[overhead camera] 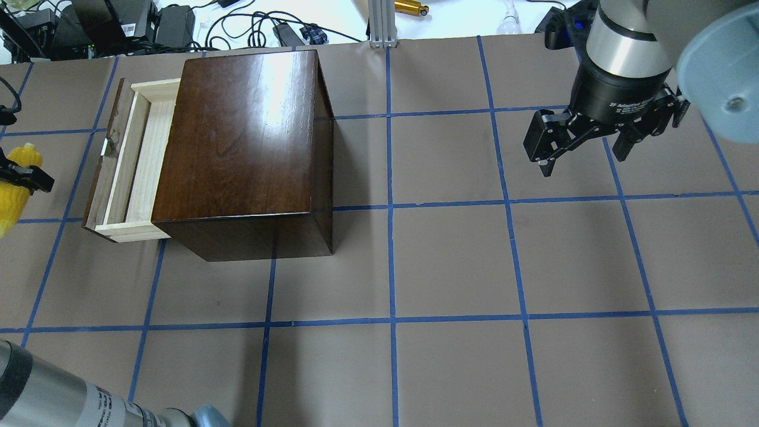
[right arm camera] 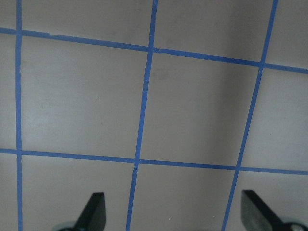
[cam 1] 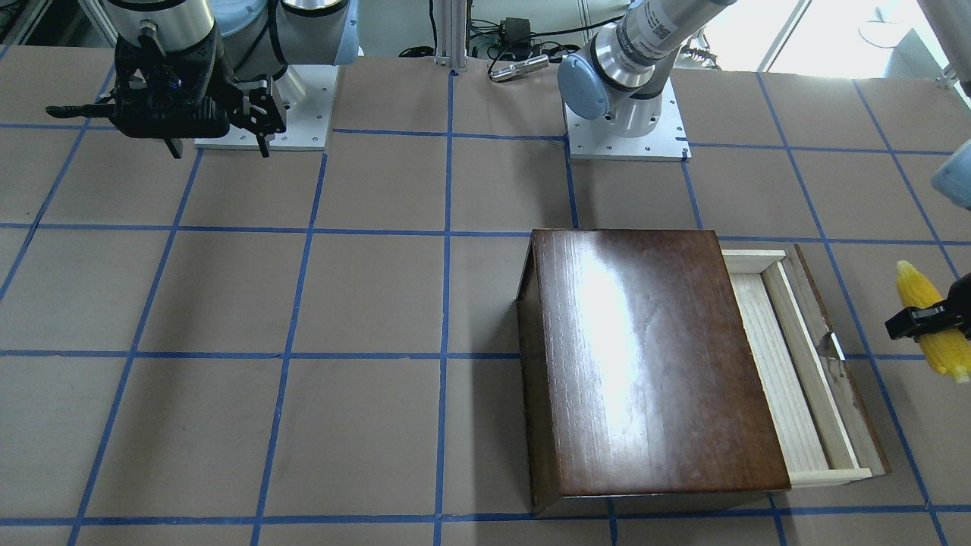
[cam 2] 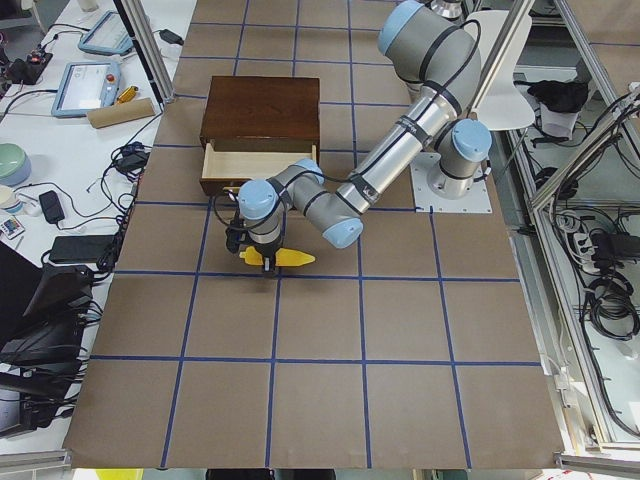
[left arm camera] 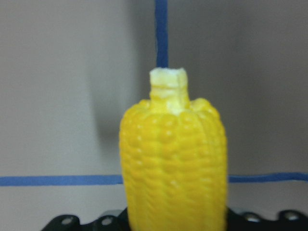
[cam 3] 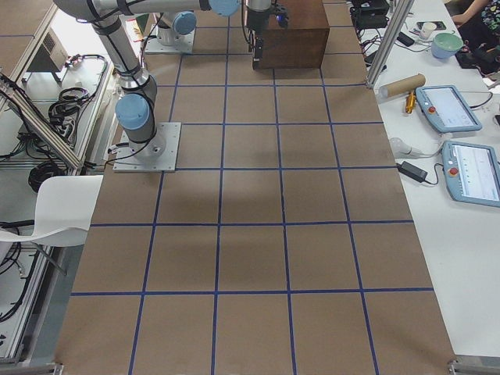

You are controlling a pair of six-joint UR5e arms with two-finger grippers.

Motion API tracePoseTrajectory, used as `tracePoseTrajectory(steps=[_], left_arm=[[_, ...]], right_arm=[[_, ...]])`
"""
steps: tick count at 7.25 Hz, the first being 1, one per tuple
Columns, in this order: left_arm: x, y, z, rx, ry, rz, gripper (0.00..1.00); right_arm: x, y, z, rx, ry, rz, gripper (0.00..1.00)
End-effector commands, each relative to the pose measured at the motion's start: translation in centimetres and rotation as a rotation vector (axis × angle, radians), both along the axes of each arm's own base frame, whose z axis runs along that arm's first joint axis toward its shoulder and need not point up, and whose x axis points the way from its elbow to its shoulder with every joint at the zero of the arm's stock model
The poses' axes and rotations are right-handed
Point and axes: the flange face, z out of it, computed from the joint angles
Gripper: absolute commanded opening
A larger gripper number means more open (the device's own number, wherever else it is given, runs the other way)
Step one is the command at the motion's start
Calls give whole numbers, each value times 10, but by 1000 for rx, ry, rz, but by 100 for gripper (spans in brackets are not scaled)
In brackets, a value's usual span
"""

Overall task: Open drawer and put corn inside
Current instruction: 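Lift the corn cob with the left gripper and carry it over the drawer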

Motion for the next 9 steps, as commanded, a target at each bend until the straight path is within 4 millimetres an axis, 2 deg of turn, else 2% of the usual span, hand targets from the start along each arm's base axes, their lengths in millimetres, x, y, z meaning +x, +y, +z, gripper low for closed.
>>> tracePoseTrajectory(steps=[1, 2, 3, 5, 6, 7, 9], left_arm=[[-40, 2, 78, -36, 31, -30, 0], [-67, -2, 108, -29, 47, -30, 0], [-95, -8, 127, -52, 56, 7, 0], [-174, -21, 142, -73, 64, 60, 0], [-211, -30, 139, -67, 74, 69, 0], [-233, -35, 130, -52, 82, 43, 0], [-230, -37, 114, -29, 90, 31, 0]], right_arm=[[0, 0, 0, -1, 0, 0, 100], [0, 0, 0, -1, 0, 0, 100], [0, 0, 0, -1, 1, 0, 100], [0, 0, 0, 1, 0, 0, 100], [0, 0, 0, -1, 0, 0, 100], [0, 0, 0, -1, 0, 0, 100], [0, 0, 0, 1, 0, 0, 100]])
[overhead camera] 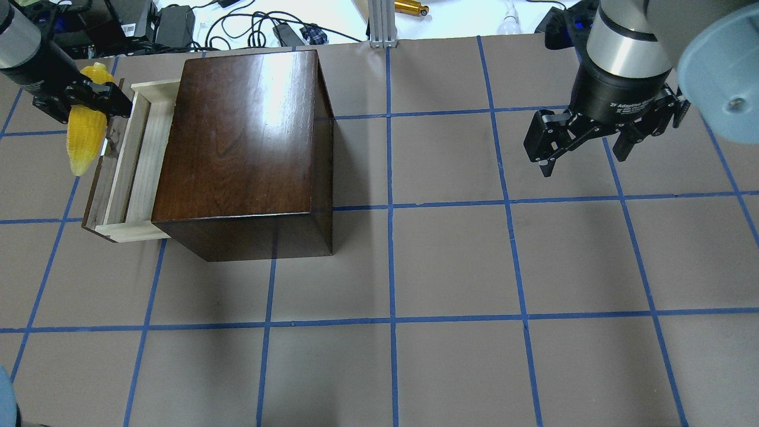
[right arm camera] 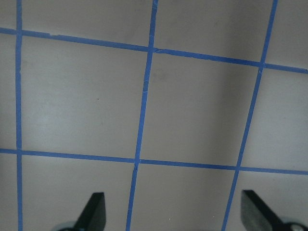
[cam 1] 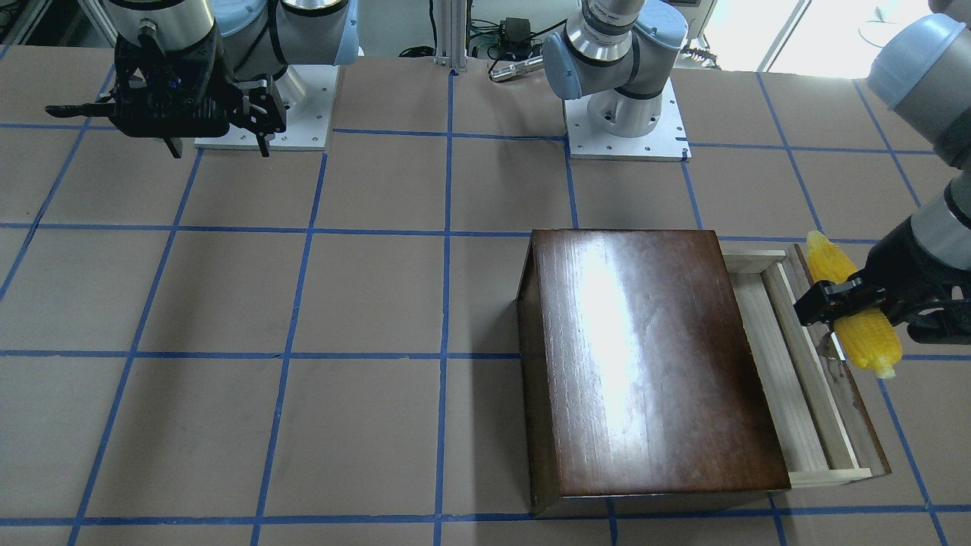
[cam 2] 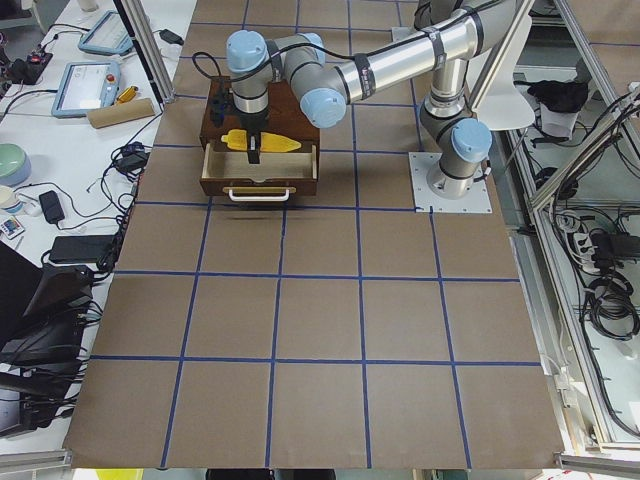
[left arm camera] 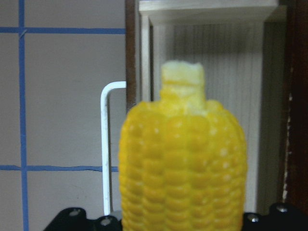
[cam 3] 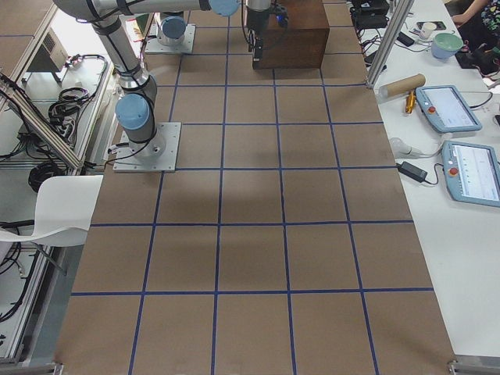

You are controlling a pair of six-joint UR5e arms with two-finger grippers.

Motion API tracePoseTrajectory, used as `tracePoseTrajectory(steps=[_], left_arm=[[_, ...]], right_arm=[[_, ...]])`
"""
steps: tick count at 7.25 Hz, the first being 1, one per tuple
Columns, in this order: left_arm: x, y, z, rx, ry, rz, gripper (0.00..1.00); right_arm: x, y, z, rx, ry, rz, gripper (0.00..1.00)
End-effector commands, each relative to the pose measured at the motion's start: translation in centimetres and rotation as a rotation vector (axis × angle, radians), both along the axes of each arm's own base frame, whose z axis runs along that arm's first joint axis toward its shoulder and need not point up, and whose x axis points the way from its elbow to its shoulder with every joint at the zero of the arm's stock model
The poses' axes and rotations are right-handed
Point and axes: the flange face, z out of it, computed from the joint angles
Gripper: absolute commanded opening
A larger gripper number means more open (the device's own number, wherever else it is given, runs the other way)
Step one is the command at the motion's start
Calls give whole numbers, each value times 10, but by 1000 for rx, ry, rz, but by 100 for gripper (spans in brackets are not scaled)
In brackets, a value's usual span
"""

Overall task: Open drawer and put corn inside
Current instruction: 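Lower the corn into the open drawer and open the left gripper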

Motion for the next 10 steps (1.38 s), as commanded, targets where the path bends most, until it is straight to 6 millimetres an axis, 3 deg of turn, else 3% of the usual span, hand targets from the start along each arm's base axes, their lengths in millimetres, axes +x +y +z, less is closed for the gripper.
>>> tracePoseTrajectory(steps=[1, 3, 4, 5, 8, 10], left_arm=[[1, -6, -24, 33, 12, -12, 0], [0, -8, -51, 55, 17, -16, 0], [-1, -7, -49, 50, 17, -18, 92], [-3, -7, -43, 39, 16, -15, 100], [-4, -6, -38, 32, 13, -18, 100], [-12, -2, -17, 6, -1, -28, 100]], right_arm=[[0, 0, 0, -1, 1, 0, 100], [0, 0, 0, -1, 0, 0, 100], [0, 0, 0, -1, 0, 0, 100], [0, 0, 0, -1, 0, 0, 100], [0, 0, 0, 1, 0, 0, 100], [0, 0, 0, 1, 0, 0, 100]])
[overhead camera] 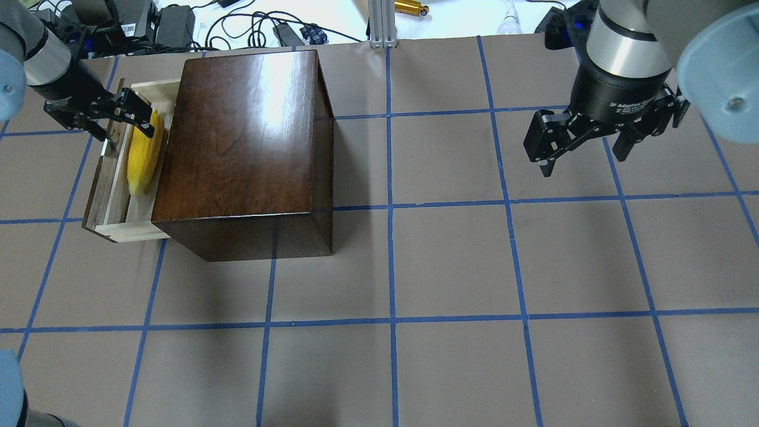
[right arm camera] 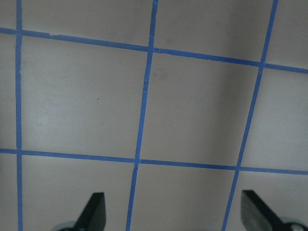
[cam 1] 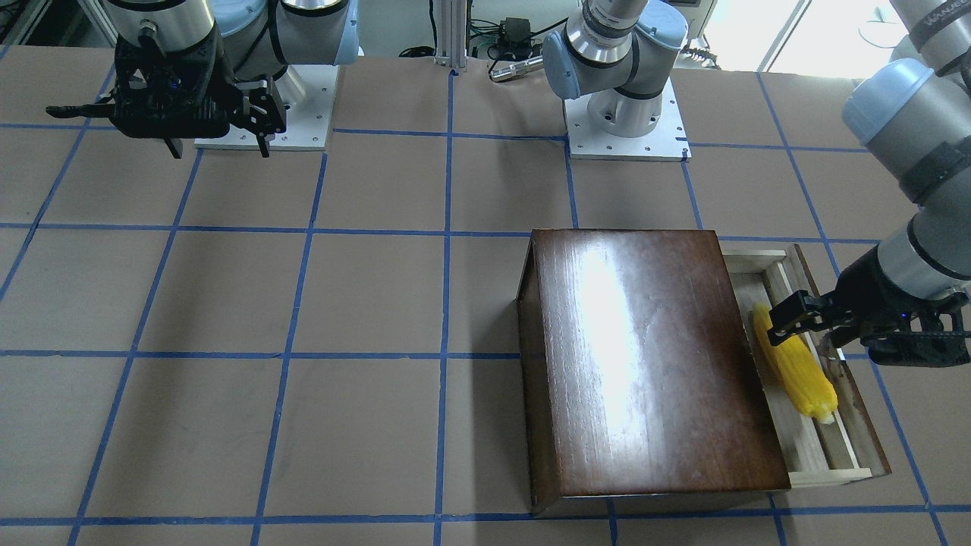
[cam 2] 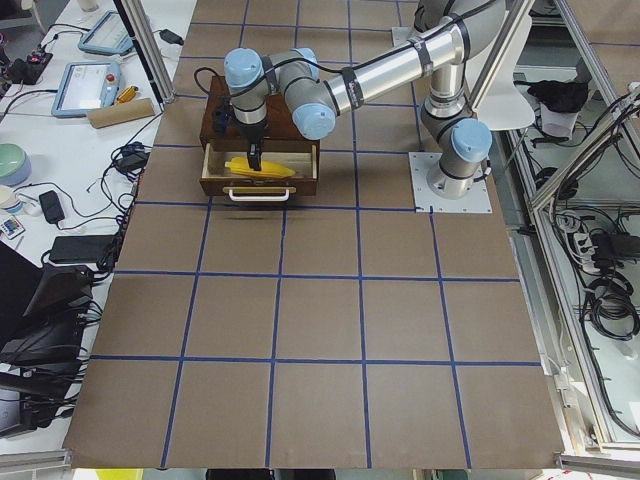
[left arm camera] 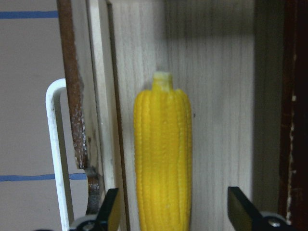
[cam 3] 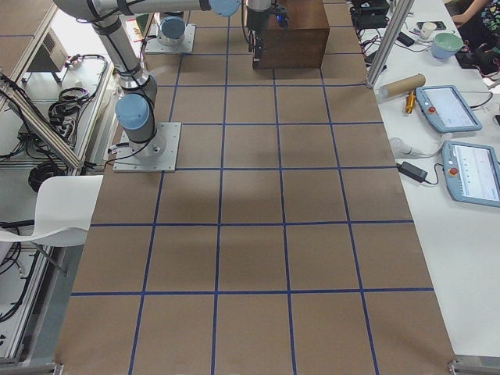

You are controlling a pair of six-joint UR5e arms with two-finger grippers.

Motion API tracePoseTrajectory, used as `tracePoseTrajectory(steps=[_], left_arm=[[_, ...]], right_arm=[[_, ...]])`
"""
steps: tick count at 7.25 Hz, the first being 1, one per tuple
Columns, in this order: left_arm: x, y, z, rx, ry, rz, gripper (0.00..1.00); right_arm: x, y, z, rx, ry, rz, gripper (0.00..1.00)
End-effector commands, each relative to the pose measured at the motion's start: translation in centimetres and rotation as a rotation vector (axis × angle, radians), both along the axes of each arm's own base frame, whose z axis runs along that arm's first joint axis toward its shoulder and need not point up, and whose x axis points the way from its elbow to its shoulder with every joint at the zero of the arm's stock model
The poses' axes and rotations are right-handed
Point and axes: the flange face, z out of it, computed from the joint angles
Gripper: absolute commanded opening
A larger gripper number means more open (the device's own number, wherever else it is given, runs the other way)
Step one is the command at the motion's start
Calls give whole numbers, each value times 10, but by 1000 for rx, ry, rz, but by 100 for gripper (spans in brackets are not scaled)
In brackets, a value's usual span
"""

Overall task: Open drawer and put corn inside
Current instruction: 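Lower the corn into the open drawer and open the left gripper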

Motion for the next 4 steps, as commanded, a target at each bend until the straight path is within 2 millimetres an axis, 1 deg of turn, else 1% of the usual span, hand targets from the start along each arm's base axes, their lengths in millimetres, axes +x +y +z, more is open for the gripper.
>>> tracePoseTrajectory(steps=[1, 2, 4], left_arm=[[-13, 14, 39, -36, -15, -9, 100], [-25, 30, 61, -41, -15, -18, 100], [-63, 72, 117, -56, -33, -54, 100]], right_arm=[[0, 0, 1, -1, 1, 0, 100], [0, 0, 0, 0, 0, 0, 100], [0, 0, 1, -1, 0, 0, 100]])
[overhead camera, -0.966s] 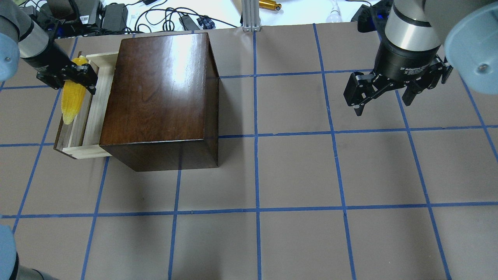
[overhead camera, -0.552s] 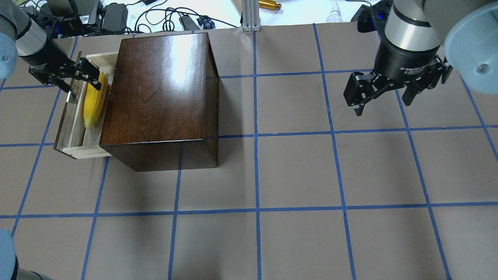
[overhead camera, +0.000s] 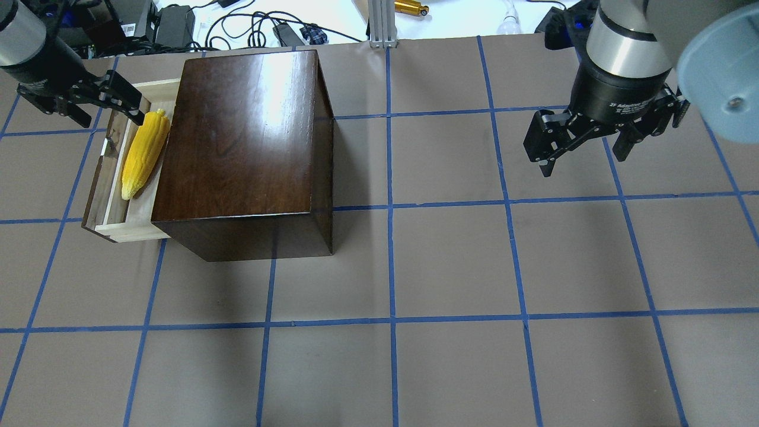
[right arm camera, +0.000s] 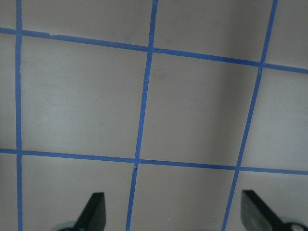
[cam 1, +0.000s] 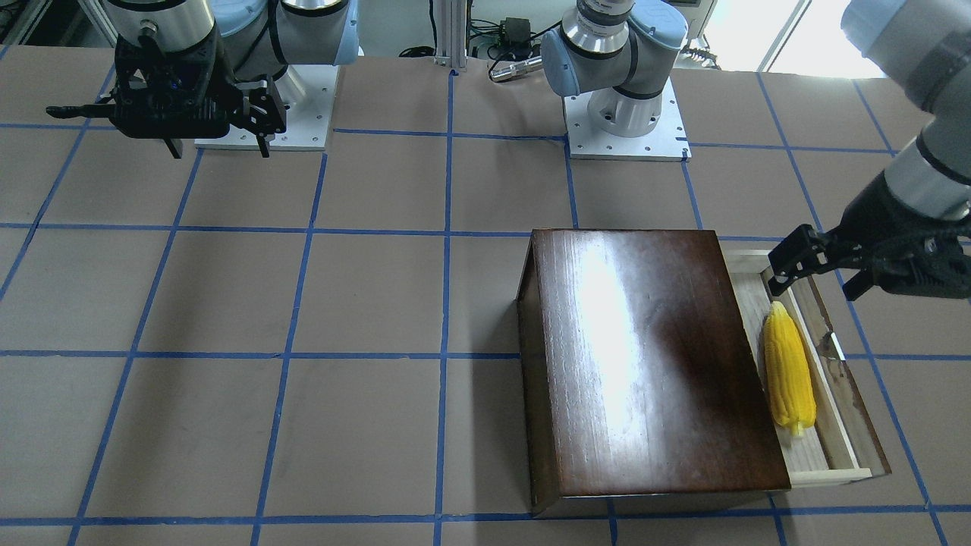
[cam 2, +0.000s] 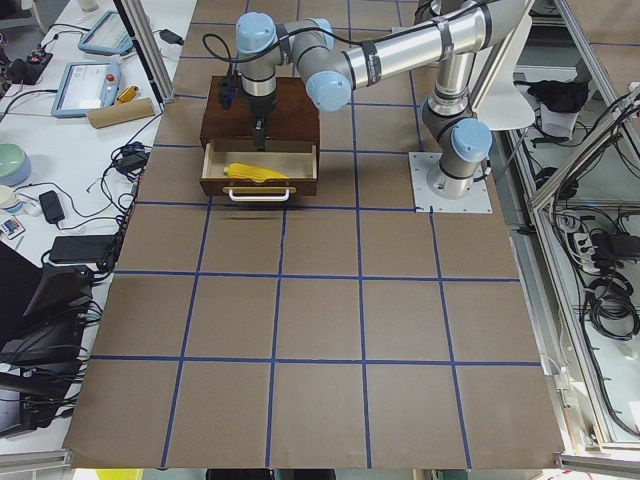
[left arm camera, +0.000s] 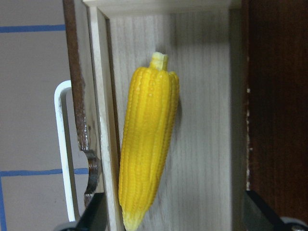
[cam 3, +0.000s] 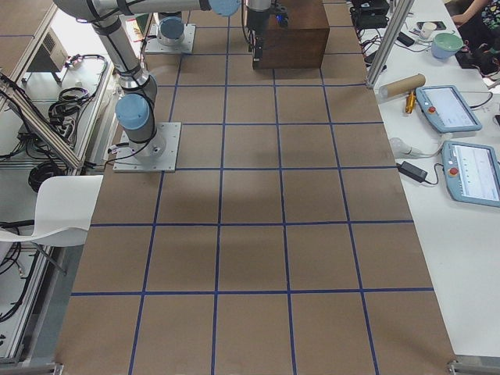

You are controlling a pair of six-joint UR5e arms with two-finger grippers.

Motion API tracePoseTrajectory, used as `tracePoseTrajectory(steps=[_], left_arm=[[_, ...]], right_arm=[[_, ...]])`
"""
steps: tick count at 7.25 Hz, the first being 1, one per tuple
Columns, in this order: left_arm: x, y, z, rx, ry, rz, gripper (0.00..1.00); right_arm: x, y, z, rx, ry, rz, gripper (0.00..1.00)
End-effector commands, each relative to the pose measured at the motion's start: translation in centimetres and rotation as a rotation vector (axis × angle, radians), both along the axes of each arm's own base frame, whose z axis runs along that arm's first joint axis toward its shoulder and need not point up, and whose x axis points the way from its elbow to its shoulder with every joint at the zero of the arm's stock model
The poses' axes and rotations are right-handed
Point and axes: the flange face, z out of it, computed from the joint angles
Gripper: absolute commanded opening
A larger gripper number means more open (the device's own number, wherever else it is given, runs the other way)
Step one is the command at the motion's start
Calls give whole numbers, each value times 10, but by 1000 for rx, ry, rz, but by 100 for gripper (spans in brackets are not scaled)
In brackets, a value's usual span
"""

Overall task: Open drawer and put corn inside
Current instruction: 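Raise the left gripper up and away from the drawer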

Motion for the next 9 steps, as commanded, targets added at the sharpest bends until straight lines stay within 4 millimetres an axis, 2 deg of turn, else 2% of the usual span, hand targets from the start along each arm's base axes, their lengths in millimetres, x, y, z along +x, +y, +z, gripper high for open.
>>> tracePoseTrajectory(steps=[1, 3, 5, 6, 7, 9], left_arm=[[-29, 50, 52, 12, -5, -21, 100], [-41, 57, 64, -10, 2, -26, 100], [-129, 60, 49, 46, -6, 56, 100], [-172, 65, 43, 56, -8, 23, 100], [-192, 69, 39, 64, -11, -6, 100], [-190, 70, 46, 50, -9, -5, 100]], right_arm=[[0, 0, 0, -1, 0, 0, 100], [0, 0, 0, 1, 1, 0, 100], [0, 0, 0, -1, 0, 0, 100], [0, 0, 0, -1, 0, 0, 100], [0, 0, 0, -1, 0, 0, 100], [0, 0, 0, -1, 0, 0, 100]])
